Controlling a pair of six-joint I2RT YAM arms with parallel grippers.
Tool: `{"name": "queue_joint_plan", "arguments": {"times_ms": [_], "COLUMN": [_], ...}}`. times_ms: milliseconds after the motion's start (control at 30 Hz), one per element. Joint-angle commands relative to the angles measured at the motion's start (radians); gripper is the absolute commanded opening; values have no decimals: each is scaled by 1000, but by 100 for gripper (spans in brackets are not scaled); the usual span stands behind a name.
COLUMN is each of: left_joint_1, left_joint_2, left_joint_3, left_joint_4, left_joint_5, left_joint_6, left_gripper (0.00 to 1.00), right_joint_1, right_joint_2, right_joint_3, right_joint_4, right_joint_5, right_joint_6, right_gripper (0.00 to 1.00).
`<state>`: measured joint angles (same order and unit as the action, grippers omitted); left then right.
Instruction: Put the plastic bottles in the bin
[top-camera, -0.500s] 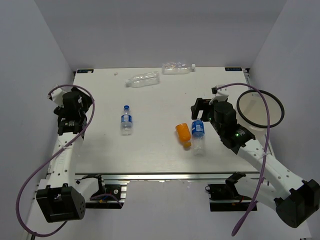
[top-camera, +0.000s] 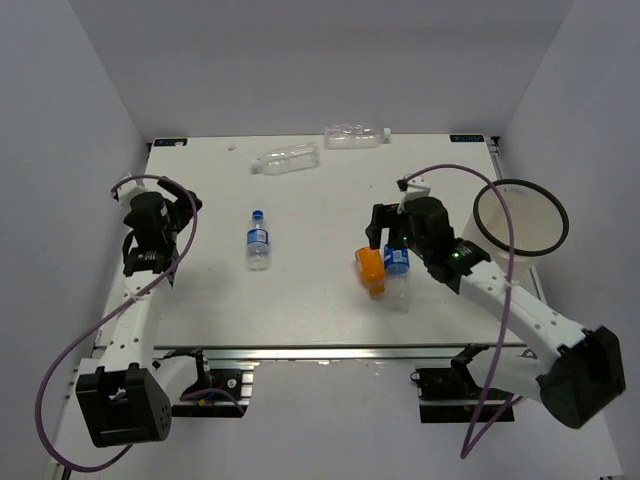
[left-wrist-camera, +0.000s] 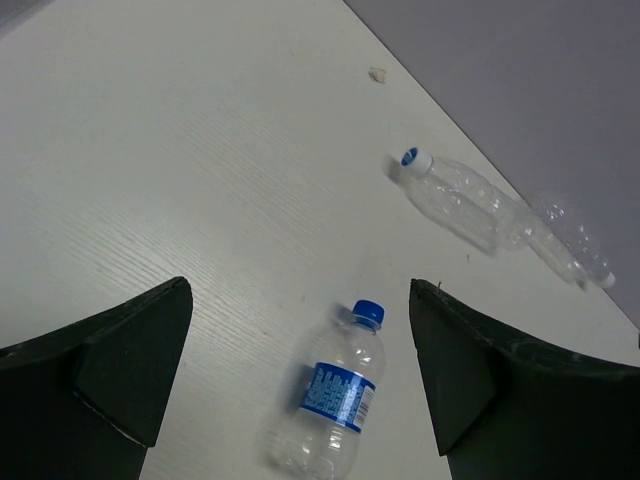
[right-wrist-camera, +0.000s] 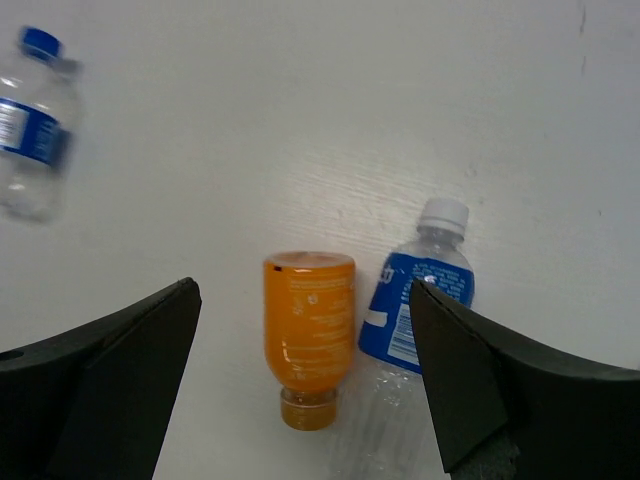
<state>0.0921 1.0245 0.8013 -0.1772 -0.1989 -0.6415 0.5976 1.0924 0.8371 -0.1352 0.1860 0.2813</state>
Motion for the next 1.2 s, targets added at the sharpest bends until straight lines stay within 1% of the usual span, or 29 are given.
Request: {"name": "queue_joint_plan", "arguments": {"times_ms": [0, 67, 167, 267, 400, 433, 467, 533, 600, 700, 767, 833, 900, 933, 1000, 1033, 1133, 1167], "left_joint_1": [-2, -2, -3, -9, -9, -9, -9, -9, -9, -9, -8, -9, -9, -9, -9, -9, -11, -9], "left_joint_2": [28, 49, 68, 95, 134, 138, 144, 154, 152, 143, 135, 134, 135, 138, 140, 138, 152, 161], "left_joint_3": [-40, -62, -68, -80, -91, -90, -88, -73, -74, -89, -93, -91, -93, -93, -91, -93, -97, -96], "left_joint_4": [76, 107, 93, 94, 117, 119, 114, 88, 88, 96, 93, 87, 81, 81, 81, 84, 93, 93], "left_joint_5": [131, 160, 158, 153, 190, 190, 187, 165, 154, 164, 158, 147, 141, 139, 145, 147, 151, 153], "left_joint_6": [-47, -44, -26, -20, -4, 0, 2, 12, 16, 17, 17, 20, 25, 25, 28, 28, 28, 29], "left_gripper": [98, 98, 98, 98, 98, 98, 98, 98, 98, 98, 98, 98, 98, 98, 98, 98, 98, 98], "right_joint_1": [4, 2, -4, -22, -41, -41, -44, -47, -55, -62, -62, -64, -65, -65, -65, -65, -65, -65], "right_joint_2": [110, 159, 207, 247, 274, 285, 293, 319, 333, 345, 334, 331, 337, 339, 336, 321, 270, 258], "right_joint_3": [66, 69, 57, 53, 2, -12, -24, -50, -61, -47, -35, -26, -21, -21, -13, -7, 74, 110], "right_joint_4": [-141, -138, -127, -150, -146, -121, -110, -87, -78, -93, -106, -118, -122, -124, -127, -127, -141, -155], "right_joint_5": [128, 185, 239, 259, 198, 176, 121, 93, 92, 105, 154, 176, 179, 178, 175, 173, 116, 72], "right_joint_6": [38, 77, 131, 162, 170, 173, 176, 191, 206, 200, 205, 205, 203, 205, 196, 188, 102, 47], "right_gripper": [89, 89, 89, 89, 87, 87, 87, 86, 82, 72, 66, 65, 61, 47, 32, 20, 13, 12]}}
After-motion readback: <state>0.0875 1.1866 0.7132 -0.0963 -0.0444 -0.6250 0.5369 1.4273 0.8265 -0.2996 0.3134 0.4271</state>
